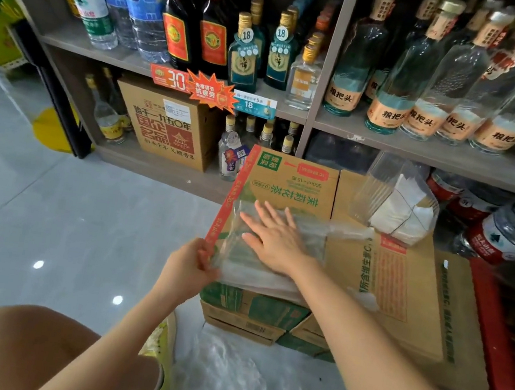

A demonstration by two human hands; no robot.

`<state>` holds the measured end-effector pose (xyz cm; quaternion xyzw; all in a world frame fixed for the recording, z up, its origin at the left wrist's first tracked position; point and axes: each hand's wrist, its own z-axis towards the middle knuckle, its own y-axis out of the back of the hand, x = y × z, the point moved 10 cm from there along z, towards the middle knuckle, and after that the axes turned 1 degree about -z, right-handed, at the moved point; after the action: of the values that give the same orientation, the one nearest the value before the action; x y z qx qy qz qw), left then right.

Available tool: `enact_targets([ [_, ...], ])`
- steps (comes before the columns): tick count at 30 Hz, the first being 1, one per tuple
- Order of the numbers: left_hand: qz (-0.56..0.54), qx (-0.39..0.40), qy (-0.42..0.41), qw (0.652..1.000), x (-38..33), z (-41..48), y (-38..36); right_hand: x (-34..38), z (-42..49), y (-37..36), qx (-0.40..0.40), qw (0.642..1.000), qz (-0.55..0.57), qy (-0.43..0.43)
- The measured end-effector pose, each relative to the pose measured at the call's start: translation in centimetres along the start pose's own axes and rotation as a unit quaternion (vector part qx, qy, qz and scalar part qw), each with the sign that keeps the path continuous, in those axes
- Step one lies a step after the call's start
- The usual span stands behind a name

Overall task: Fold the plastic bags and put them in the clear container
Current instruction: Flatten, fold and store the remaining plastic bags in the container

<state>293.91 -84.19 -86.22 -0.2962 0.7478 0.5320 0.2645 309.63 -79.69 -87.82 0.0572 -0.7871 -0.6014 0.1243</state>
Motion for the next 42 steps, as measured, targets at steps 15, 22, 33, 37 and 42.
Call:
enact_targets([
  [15, 0.271, -0.026, -0.280, 0.920, -9.1, 5.0, -5.9, -2.8, -3.9, 2.0, -0.115, 0.989, 0.044, -0.082],
  [22, 0.348, 0.001, -0.255, 0.902, -7.5, 6.1, -7.6, -8.6, -6.2, -0.1, -0.073, 0.984, -0.022, -0.163],
  [33, 0.219, 0.014, -0.260, 0.940, -8.3, 5.4, -5.4, -11.5, -13.6, 1.8, -0.121, 0.966, 0.012, -0.227],
  [37, 0.346, 0.006, -0.311, 0.885, -9.6, 2.1, -6.8, -5.9, -11.3, 0.7, -0.120, 0.975, 0.058, -0.178],
  [42, 0.366, 0.029, -0.316, 0.875, -7.1, 0.2, -9.7, -4.5, -12.0, -2.0, -0.109, 0.984, 0.022, -0.140],
])
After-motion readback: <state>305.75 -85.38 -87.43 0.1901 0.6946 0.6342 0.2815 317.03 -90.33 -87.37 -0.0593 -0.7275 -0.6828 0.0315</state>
